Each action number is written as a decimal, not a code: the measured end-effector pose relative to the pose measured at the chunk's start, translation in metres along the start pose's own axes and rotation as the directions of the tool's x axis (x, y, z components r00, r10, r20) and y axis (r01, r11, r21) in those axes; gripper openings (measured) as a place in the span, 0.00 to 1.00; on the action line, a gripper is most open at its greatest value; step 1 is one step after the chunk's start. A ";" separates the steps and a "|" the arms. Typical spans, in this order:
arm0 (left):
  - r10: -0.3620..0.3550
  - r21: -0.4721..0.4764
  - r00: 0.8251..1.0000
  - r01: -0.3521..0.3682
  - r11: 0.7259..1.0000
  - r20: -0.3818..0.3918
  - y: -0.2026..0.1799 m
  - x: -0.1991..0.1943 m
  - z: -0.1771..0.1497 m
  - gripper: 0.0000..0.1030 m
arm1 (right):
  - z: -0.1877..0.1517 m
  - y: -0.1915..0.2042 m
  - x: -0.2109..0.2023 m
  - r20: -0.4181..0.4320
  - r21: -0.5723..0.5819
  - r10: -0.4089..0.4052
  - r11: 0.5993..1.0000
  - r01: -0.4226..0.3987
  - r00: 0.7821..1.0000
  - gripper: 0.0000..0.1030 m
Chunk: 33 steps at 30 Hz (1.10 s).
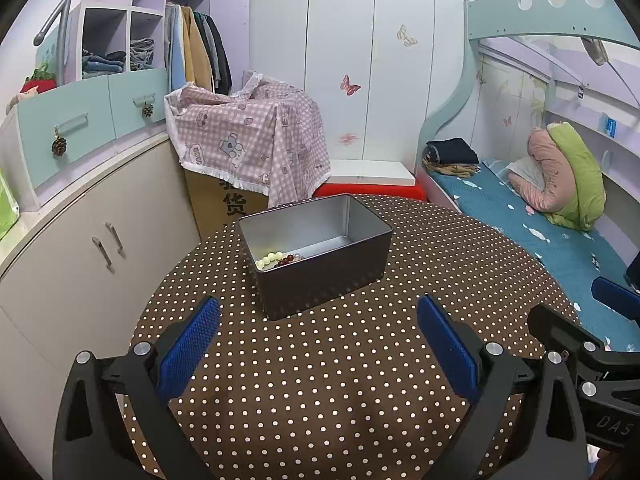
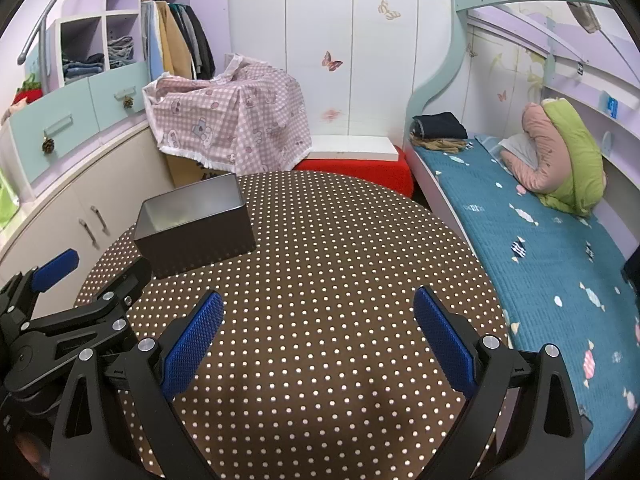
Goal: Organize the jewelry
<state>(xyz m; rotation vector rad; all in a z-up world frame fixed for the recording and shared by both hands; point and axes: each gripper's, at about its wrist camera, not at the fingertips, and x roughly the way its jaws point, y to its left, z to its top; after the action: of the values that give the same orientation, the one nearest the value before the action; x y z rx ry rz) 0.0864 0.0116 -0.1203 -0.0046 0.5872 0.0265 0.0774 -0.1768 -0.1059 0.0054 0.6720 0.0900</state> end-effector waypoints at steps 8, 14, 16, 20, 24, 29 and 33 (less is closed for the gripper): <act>-0.001 0.001 1.000 0.001 1.000 0.000 -0.001 0.000 0.001 0.92 | 0.001 0.001 0.000 0.000 0.000 0.000 1.000 0.000 1.000 0.90; -0.001 -0.001 1.000 0.001 1.000 -0.001 0.000 0.001 0.001 0.92 | 0.001 0.001 0.000 0.000 0.000 0.000 1.000 0.000 1.000 0.90; -0.001 0.000 1.000 0.001 1.000 0.000 0.000 0.001 0.001 0.92 | 0.001 0.001 0.000 0.000 0.000 0.001 1.000 -0.001 1.000 0.90; -0.001 0.000 1.000 0.001 1.000 0.000 -0.001 0.000 0.001 0.92 | 0.000 0.000 0.000 0.000 0.000 0.000 1.000 0.000 1.000 0.90; -0.002 -0.001 1.000 0.002 1.000 -0.003 0.000 0.001 0.001 0.92 | 0.001 0.001 0.000 0.000 0.000 0.000 1.000 0.000 1.000 0.90; -0.003 -0.002 1.000 0.003 1.000 -0.002 0.000 0.002 0.003 0.92 | 0.001 0.001 0.000 0.000 0.000 0.000 1.000 0.000 1.000 0.90; -0.006 0.004 1.000 0.006 1.000 0.004 0.000 0.002 0.003 0.92 | 0.003 0.002 0.000 0.001 0.001 -0.001 1.000 0.001 1.000 0.90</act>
<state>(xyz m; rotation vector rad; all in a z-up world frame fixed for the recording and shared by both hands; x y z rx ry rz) 0.0895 0.0116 -0.1185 -0.0022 0.5832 0.0199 0.0785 -0.1752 -0.1037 0.0061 0.6705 0.0885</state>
